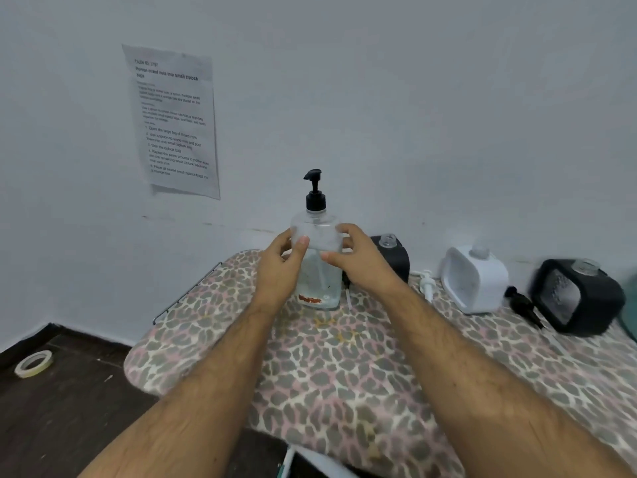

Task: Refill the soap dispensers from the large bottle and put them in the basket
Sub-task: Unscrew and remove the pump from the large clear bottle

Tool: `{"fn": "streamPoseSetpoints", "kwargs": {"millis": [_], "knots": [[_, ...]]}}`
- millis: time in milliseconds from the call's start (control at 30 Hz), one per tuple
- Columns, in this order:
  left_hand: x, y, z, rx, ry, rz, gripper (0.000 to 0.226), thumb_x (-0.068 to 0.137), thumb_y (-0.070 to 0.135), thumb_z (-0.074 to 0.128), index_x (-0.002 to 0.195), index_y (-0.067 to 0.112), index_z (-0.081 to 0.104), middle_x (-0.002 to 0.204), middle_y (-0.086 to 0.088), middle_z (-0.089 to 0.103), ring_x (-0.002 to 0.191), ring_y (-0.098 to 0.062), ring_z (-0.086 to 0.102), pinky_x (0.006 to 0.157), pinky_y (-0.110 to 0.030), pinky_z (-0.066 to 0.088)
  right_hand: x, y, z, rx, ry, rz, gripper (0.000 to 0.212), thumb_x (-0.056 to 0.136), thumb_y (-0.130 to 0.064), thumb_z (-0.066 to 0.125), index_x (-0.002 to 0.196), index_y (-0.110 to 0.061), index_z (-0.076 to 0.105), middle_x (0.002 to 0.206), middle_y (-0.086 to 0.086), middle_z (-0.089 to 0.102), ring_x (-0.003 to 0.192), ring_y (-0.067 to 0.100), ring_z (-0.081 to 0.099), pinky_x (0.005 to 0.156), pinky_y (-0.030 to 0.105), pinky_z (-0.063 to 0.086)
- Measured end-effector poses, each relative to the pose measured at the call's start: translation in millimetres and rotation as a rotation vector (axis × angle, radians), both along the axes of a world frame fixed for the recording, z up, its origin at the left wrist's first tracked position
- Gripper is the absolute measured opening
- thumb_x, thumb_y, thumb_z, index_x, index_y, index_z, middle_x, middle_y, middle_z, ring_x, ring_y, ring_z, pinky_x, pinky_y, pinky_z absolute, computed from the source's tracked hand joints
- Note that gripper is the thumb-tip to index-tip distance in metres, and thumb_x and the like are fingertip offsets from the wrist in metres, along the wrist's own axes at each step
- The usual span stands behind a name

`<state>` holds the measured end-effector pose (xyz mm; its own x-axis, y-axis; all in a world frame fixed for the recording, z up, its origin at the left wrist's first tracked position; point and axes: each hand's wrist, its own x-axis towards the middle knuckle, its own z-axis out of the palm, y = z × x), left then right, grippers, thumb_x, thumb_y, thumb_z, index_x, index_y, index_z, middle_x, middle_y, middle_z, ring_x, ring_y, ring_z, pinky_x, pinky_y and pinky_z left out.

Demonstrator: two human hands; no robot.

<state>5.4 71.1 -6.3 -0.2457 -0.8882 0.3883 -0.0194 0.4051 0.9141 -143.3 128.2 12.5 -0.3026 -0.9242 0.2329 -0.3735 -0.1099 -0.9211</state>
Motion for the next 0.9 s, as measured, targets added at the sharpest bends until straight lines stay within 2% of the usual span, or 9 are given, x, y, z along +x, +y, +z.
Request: {"fn": "streamPoseSetpoints", "kwargs": {"millis": [67, 200, 267, 367, 467, 533, 667, 767, 900], "knots": [[1.5, 23.6, 0.4, 0.011, 0.007, -0.007, 0.027, 0.097, 0.039, 0.058, 0.124, 0.036, 0.056, 0.104, 0.024, 0.065, 0.087, 0.012, 0.064, 0.074, -0.016, 0.053, -0.9, 25.1, 1.7, 0.011, 0.007, 0.001, 0.058, 0.087, -0.02, 0.075, 0.137, -0.022, 0.045, 0.123, 0.003, 0.061, 0.11, 0.018, 0.062, 0.091, 0.039, 0.057], [3.3, 69.8, -4.8, 0.007, -0.037, -0.056, 0.024, 0.095, 0.042, 0.06, 0.119, 0.041, 0.06, 0.107, 0.016, 0.069, 0.093, -0.007, 0.069, 0.077, -0.033, 0.058, -3.9, 77.4, -1.2, 0.03, 0.037, -0.016, 0.06, 0.084, -0.02, 0.077, 0.135, -0.018, 0.047, 0.123, 0.005, 0.063, 0.113, 0.021, 0.062, 0.097, 0.044, 0.053], [2.5, 92.4, -6.3, 0.003, -0.049, -0.085, 0.026, 0.096, 0.041, 0.06, 0.122, 0.041, 0.058, 0.108, 0.017, 0.068, 0.094, -0.006, 0.069, 0.078, -0.035, 0.059, -6.2, 103.6, -4.4, 0.032, 0.02, -0.025, 0.061, 0.082, -0.022, 0.078, 0.135, -0.017, 0.049, 0.121, 0.005, 0.065, 0.112, 0.021, 0.063, 0.097, 0.045, 0.053], [-0.4, 126.9, -5.6, -0.018, -0.047, -0.143, 0.029, 0.097, 0.036, 0.059, 0.125, 0.033, 0.06, 0.112, 0.012, 0.068, 0.094, -0.009, 0.07, 0.078, -0.036, 0.06, -8.3, 144.8, -6.9, 0.02, -0.001, -0.038, 0.059, 0.084, -0.018, 0.076, 0.136, -0.017, 0.049, 0.12, 0.004, 0.065, 0.111, 0.018, 0.063, 0.095, 0.039, 0.054], [-5.5, 155.6, -3.5, -0.025, -0.069, -0.153, 0.021, 0.096, 0.035, 0.061, 0.112, 0.05, 0.059, 0.106, 0.017, 0.068, 0.093, -0.008, 0.069, 0.079, -0.039, 0.06, -13.2, 177.4, -8.4, 0.007, -0.02, -0.061, 0.054, 0.086, -0.015, 0.074, 0.133, -0.018, 0.049, 0.119, 0.003, 0.065, 0.11, 0.017, 0.063, 0.091, 0.03, 0.053], [-9.0, 172.4, -0.3, -0.019, -0.066, -0.16, 0.02, 0.094, 0.039, 0.062, 0.104, 0.056, 0.058, 0.104, 0.017, 0.068, 0.094, -0.009, 0.069, 0.079, -0.041, 0.06, -17.1, 195.0, -8.6, -0.004, -0.018, -0.08, 0.052, 0.086, -0.015, 0.075, 0.13, -0.024, 0.049, 0.119, 0.003, 0.065, 0.109, 0.017, 0.063, 0.091, 0.031, 0.054], [-18.6, 195.0, -0.9, -0.032, -0.072, -0.216, 0.028, 0.093, 0.043, 0.062, 0.119, 0.035, 0.062, 0.11, 0.007, 0.069, 0.094, -0.015, 0.07, 0.075, -0.039, 0.06, -27.1, 220.7, -11.3, -0.006, -0.03, -0.11, 0.051, 0.084, -0.017, 0.077, 0.126, -0.028, 0.049, 0.12, 0.005, 0.065, 0.108, 0.019, 0.064, 0.095, 0.04, 0.054], [-25.7, 208.9, -1.7, -0.011, -0.063, -0.231, 0.03, 0.094, 0.041, 0.062, 0.122, 0.031, 0.062, 0.11, 0.006, 0.068, 0.092, -0.015, 0.07, 0.073, -0.036, 0.061, -33.2, 235.5, -13.1, -0.007, -0.031, -0.127, 0.054, 0.082, -0.02, 0.078, 0.127, -0.03, 0.049, 0.12, 0.004, 0.065, 0.11, 0.021, 0.064, 0.098, 0.046, 0.052], [-30.4, 220.4, -6.0, 0.007, -0.083, -0.268, 0.047, 0.088, 0.051, 0.063, 0.13, 0.029, 0.06, 0.116, 0.008, 0.068, 0.098, -0.015, 0.07, 0.08, -0.045, 0.061, -38.3, 250.4, -18.5, -0.004, -0.035, -0.142, 0.053, 0.083, -0.017, 0.078, 0.127, -0.027, 0.05, 0.119, 0.004, 0.065, 0.111, 0.019, 0.063, 0.097, 0.045, 0.053]]}}
